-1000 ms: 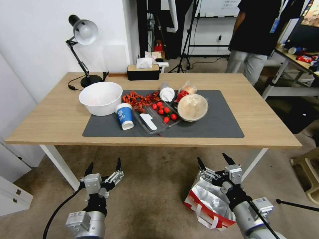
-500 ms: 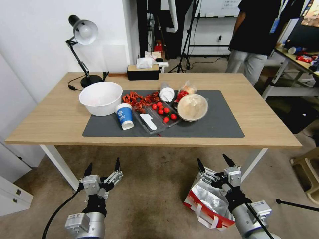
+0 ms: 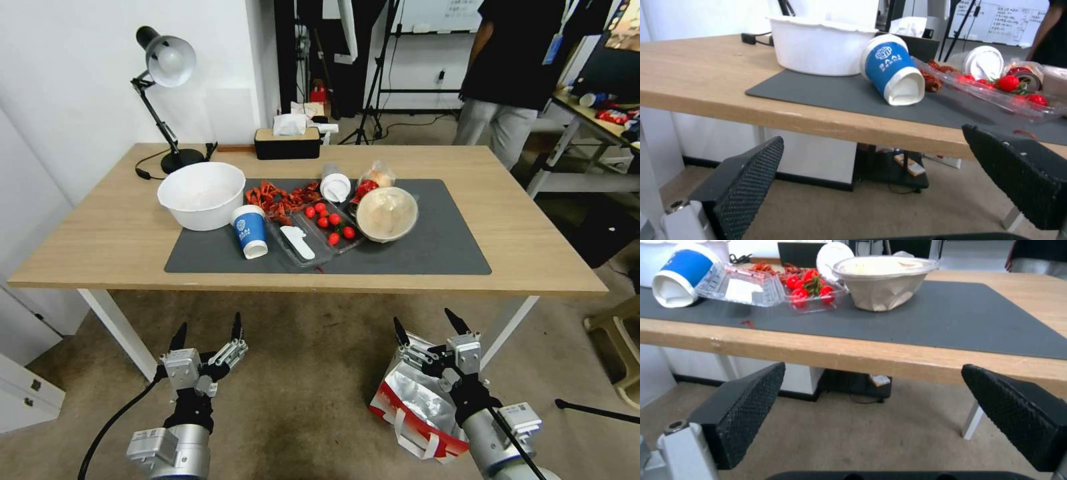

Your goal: Pick up the food delivery bag from the floor and place it on the table.

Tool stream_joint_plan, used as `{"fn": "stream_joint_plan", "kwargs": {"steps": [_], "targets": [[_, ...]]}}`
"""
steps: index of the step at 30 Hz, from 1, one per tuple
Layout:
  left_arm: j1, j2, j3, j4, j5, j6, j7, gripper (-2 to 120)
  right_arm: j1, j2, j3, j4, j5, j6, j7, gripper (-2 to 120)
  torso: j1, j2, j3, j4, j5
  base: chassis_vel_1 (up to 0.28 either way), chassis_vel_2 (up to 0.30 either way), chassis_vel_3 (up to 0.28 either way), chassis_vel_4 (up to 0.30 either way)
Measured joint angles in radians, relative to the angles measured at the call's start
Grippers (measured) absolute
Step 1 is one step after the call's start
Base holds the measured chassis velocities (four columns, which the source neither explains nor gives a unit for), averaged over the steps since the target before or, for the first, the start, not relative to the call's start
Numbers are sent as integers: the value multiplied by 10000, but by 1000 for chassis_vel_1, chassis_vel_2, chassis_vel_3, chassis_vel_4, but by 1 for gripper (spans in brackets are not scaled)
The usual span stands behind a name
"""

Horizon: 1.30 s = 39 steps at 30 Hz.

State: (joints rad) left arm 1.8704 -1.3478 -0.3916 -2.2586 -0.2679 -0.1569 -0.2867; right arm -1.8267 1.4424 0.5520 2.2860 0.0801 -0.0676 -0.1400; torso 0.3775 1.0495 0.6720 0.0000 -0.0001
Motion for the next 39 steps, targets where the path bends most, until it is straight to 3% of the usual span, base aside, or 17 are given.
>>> {"fn": "stream_joint_plan", "kwargs": {"steps": [39], "targets": [[-20,-62,152,-47,-49,159,156,100,63,-56,82,248,-43,-200,-118,100,-842,-1945,-1102,0,1,0,0,0,0]]}}
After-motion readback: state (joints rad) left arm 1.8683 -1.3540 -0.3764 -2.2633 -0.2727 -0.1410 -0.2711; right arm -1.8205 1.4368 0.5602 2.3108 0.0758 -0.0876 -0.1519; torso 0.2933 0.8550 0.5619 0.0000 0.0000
